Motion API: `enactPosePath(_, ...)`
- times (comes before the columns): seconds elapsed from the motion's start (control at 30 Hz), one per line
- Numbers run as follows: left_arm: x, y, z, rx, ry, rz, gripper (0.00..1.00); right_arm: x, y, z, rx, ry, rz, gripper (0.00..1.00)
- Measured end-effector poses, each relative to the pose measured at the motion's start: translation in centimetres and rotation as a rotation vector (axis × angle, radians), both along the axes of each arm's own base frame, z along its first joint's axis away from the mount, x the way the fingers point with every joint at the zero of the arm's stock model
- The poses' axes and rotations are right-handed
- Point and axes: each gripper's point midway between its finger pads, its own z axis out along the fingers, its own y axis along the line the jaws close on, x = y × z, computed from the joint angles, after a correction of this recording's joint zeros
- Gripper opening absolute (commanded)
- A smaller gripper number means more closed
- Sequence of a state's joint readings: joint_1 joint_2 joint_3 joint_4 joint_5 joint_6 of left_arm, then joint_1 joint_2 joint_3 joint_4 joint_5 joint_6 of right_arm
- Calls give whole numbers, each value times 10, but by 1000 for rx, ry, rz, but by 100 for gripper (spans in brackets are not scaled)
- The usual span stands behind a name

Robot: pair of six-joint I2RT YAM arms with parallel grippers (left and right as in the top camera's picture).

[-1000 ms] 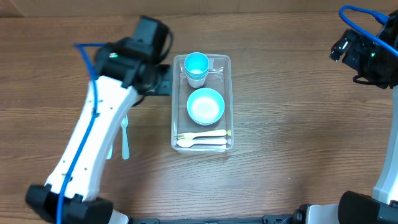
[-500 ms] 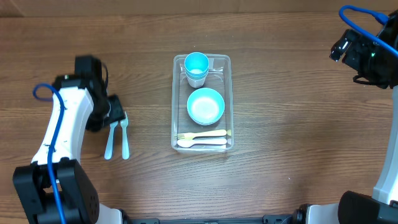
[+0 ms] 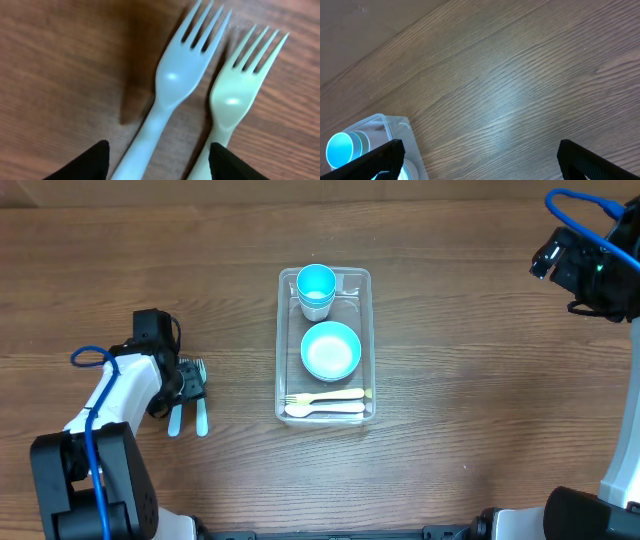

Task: Pack container
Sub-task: 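Grasp the light blue fork with the left gripper, then lay the light blue fork with the utensils in the container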

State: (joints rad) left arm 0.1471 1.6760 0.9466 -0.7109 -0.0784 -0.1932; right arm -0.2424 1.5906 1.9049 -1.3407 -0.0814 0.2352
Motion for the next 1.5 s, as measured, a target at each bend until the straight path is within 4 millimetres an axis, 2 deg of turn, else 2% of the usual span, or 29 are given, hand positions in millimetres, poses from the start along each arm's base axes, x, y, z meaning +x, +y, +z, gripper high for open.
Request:
enactPosePath(0.1, 6, 9, 0, -12, -27, -15, 61, 0, 0, 0, 0, 0, -1, 100)
enactPosePath(0.23, 2, 18, -18, -38, 8, -23, 59, 0, 0, 0, 0, 0, 0, 100)
enactPosePath(0.3, 2, 18, -20, -44, 11, -33, 55, 0, 0, 0, 0, 0, 0, 100)
enactPosePath(0.43, 9, 19, -20, -41, -2, -63, 14, 0, 0, 0, 0, 0, 0, 100)
enactPosePath(0.5, 12, 20, -19, -40, -8, -75, 4, 0, 0, 0, 0, 0, 0, 100)
enactPosePath(0.63, 9, 17, -18, -62, 22, -80, 4, 0, 0, 0, 0, 0, 0, 100)
enactPosePath(0.73, -6, 7, -15, -124, 102, -77, 4, 0, 0, 0, 0, 0, 0, 100)
enactPosePath(0.8, -12, 1, -7, -159, 146, -74, 4, 0, 0, 0, 0, 0, 0, 100)
enactPosePath(0.83, -10, -2, 5, -183, 158, -72, 4, 0, 0, 0, 0, 0, 0, 100)
enactPosePath(0.9, 7, -3, 30, -198, 116, -81, 4, 0, 0, 0, 0, -1, 0, 100)
enactPosePath(0.93, 18, -8, 54, -209, 83, -112, 4, 0, 0, 0, 0, 0, 0, 100)
enactPosePath(1.0, 52, -32, 124, -196, -98, -252, 4, 0, 0, 0, 0, -1, 0, 100)
enactPosePath(1.07, 64, -63, 169, -171, -192, -387, 4, 0, 0, 0, 0, 0, 0, 100)
enactPosePath(1.1, 73, -86, 194, -159, -264, -477, 4, 0, 0, 0, 0, 0, 0, 100)
enactPosePath(1.13, 79, -119, 220, -148, -342, -590, 4, 0, 0, 0, 0, 0, 0, 100)
enactPosePath(1.17, 79, -152, 240, -140, -406, -695, 4, 0, 0, 0, 0, 0, 0, 100)
enactPosePath(1.2, 78, -177, 251, -120, -452, -778, 4, 0, 0, 0, 0, 0, -1, 100)
enactPosePath(1.27, 71, -231, 262, -77, -518, -957, 4, 0, 0, 0, 0, 0, 0, 100)
enactPosePath(1.3, 64, -261, 261, -42, -534, -1068, 4, 0, 0, 0, 0, 0, 0, 100)
enactPosePath(1.37, 55, -296, 251, 8, -529, -1208, 4, 0, 0, 0, 0, 0, 0, 100)
enactPosePath(1.4, 50, -314, 238, 43, -505, -1298, 4, 0, 0, 0, 1, 0, 0, 100)
enactPosePath(1.47, 48, -329, 206, 94, -419, -1409, 4, 0, 0, 0, 0, 0, 0, 100)
enactPosePath(1.5, 49, -331, 195, 104, -388, -1430, 4, 0, 0, 0, 0, 0, -1, 100)
